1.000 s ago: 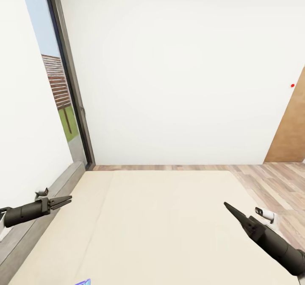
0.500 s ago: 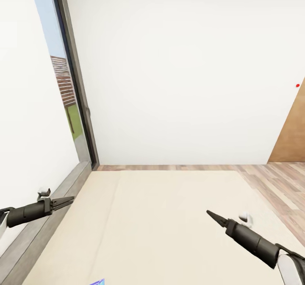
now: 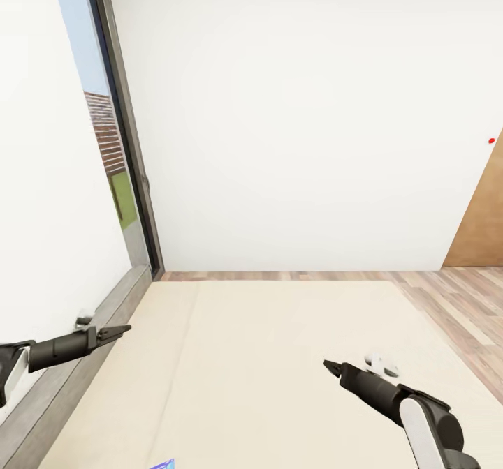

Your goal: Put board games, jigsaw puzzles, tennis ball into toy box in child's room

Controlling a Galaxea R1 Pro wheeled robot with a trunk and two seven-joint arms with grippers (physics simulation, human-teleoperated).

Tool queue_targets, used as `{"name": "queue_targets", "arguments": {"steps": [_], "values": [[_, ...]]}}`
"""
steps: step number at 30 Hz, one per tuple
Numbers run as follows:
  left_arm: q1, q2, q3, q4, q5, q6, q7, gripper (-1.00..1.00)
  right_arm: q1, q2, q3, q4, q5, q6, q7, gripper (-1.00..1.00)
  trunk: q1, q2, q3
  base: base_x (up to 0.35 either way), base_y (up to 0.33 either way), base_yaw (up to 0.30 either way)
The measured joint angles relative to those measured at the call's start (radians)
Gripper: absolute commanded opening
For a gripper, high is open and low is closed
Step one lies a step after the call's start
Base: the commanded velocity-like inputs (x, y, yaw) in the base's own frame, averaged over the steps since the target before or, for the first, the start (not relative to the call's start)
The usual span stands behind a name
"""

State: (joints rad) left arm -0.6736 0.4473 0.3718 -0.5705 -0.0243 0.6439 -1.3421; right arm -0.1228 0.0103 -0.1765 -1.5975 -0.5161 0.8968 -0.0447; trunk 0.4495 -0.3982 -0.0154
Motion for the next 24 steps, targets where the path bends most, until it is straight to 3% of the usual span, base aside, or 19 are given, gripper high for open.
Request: {"name": "queue_targets", "arguments": {"steps": [8, 9, 15, 20, 24], "values": [[-0.001, -0.082, -0.019, -0.032, -0.001, 0.008, 0.261, 1.00, -0.006, 0.043, 0.089, 0.000, 0.003, -0.016, -0.355, 1.00, 0.000, 0.000, 0.000, 0.000, 0.001, 0.000], [-0.002, -0.082, -0.019, -0.032, -0.001, 0.008, 0.262, 1.00, -0.006, 0.043, 0.089, 0.000, 0.003, -0.016, -0.357, 1.00, 0.000, 0.000, 0.000, 0.000, 0.000, 0.000], [-0.003, -0.137, -0.058, -0.039, -0.001, 0.012, 0.480, 1.00, -0.006, 0.051, 0.149, 0.000, 0.002, -0.053, -0.463, 1.00, 0.000, 0.000, 0.000, 0.000, 0.000, 0.000], [-0.004, -0.171, -0.082, -0.041, -0.001, 0.012, 0.642, 1.00, -0.007, 0.052, 0.177, 0.000, 0.002, -0.067, -0.487, 1.00, 0.000, 0.000, 0.000, 0.000, 0.000, 0.000], [-0.005, -0.185, -0.089, -0.041, 0.001, 0.008, 0.737, 1.00, -0.007, 0.051, 0.188, 0.001, 0.000, -0.070, -0.493, 1.00, 0.000, 0.000, 0.000, 0.000, 0.000, 0.000]]}}
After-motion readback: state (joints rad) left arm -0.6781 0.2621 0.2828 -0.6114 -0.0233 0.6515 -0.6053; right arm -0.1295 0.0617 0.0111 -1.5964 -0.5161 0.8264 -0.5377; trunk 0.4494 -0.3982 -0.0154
